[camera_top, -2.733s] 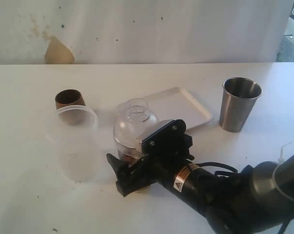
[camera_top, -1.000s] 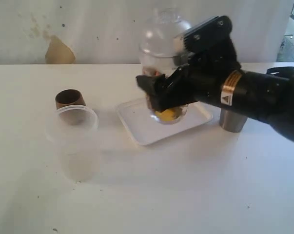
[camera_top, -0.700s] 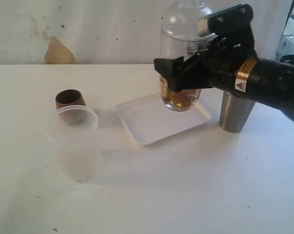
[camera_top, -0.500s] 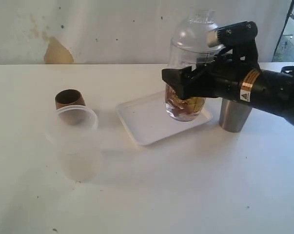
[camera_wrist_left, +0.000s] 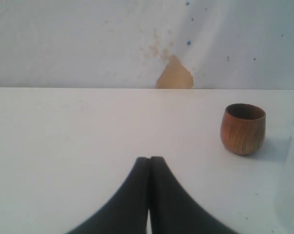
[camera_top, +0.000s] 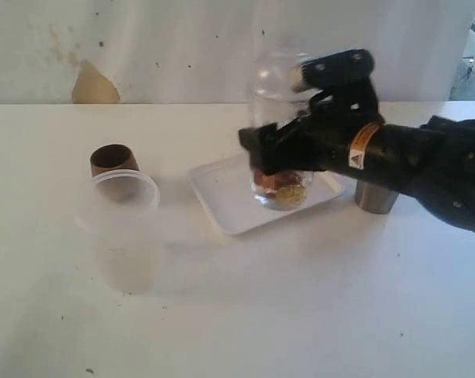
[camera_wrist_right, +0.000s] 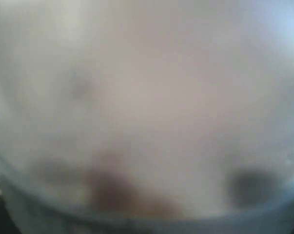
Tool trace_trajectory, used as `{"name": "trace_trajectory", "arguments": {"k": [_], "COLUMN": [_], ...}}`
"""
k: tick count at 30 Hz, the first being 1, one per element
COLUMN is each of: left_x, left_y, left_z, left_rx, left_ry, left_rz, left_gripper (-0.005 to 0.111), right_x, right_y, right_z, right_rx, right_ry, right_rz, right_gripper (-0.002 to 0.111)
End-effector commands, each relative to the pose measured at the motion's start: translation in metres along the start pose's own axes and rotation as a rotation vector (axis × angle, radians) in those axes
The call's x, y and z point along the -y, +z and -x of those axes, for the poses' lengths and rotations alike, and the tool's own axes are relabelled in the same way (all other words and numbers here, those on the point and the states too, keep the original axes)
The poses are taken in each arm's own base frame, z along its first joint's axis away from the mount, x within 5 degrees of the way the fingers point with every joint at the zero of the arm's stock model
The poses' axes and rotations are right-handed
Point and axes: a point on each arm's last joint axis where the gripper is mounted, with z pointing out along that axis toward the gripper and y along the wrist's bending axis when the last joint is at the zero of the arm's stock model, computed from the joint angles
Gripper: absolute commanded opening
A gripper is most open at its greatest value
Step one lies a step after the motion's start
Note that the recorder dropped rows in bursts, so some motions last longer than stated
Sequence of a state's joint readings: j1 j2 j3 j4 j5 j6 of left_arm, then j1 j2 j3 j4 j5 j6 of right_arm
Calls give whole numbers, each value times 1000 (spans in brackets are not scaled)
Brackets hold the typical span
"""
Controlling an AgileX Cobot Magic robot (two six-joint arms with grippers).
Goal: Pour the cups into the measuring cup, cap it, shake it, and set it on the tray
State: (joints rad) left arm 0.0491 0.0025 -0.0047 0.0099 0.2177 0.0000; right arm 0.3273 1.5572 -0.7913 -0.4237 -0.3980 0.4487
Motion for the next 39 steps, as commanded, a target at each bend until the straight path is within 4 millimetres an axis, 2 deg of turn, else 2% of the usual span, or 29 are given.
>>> {"name": "trace_trajectory", "arguments": {"k": [1,2,3,5,6,9,10,11,13,14,17,18,19,21,22,23,25,26,29,30,33,34,37,39], "left_x": [0,0,0,0,0,0,0,0,0,0,0,0,0,0,0,0,0,0,0,0,0,0,0,0], "left_y": [0,0,0,0,0,0,0,0,0,0,0,0,0,0,0,0,0,0,0,0,0,0,0,0], "left_z": [-1,-1,-1,-1,-1,-1,-1,-1,-1,-1,-1,-1,-1,-1,-1,-1,-1,-1,0,0,0,0,0,0], "left_rx": [5,7,7,7,7,7,7,7,7,7,7,7,7,7,7,7,7,7,9,9,9,9,11,12], "left_ry": [-2,-2,-2,-2,-2,-2,-2,-2,-2,-2,-2,-2,-2,-2,-2,-2,-2,-2,-2,-2,-2,-2,-2,-2], "left_rz": [-1,-1,-3,-3,-3,-3,-3,-3,-3,-3,-3,-3,-3,-3,-3,-3,-3,-3,-3,-3,-3,-3,-3,-3], "left_gripper": [0,0,0,0,0,0,0,0,0,0,0,0,0,0,0,0,0,0,0,0,0,0,0,0], "right_x": [-33,-37,-27,-5,-8,-60,-61,-53,-25,-26,-74,-77,-67,-39,-37,-44,-73,-76,-47,-44,-67,-69,-53,-50], "right_y": [-5,-4,-2,0,-2,-10,-11,-9,-7,-8,-15,-16,-15,-12,-12,-14,-20,-21,-17,-17,-20,-20,-17,-14], "right_z": [11,10,13,19,20,17,19,23,30,30,24,24,28,32,32,31,28,29,37,37,28,28,32,29], "right_rx": [57,20,3,61,68,21,22,35,81,78,20,19,36,69,63,44,21,33,100,96,13,10,47,42], "right_ry": [-67,-120,-116,80,70,-159,-200,-189,36,45,-190,-249,-212,-12,13,-20,-174,-215,-36,-36,-263,-316,-211,-208], "right_rz": [217,193,95,-56,-41,172,160,110,-34,-29,151,156,108,-14,-22,11,115,126,3,-5,88,96,35,28], "right_gripper": [0,0,0,0,0,0,0,0,0,0,0,0,0,0,0,0,0,0,0,0,0,0,0,0]}}
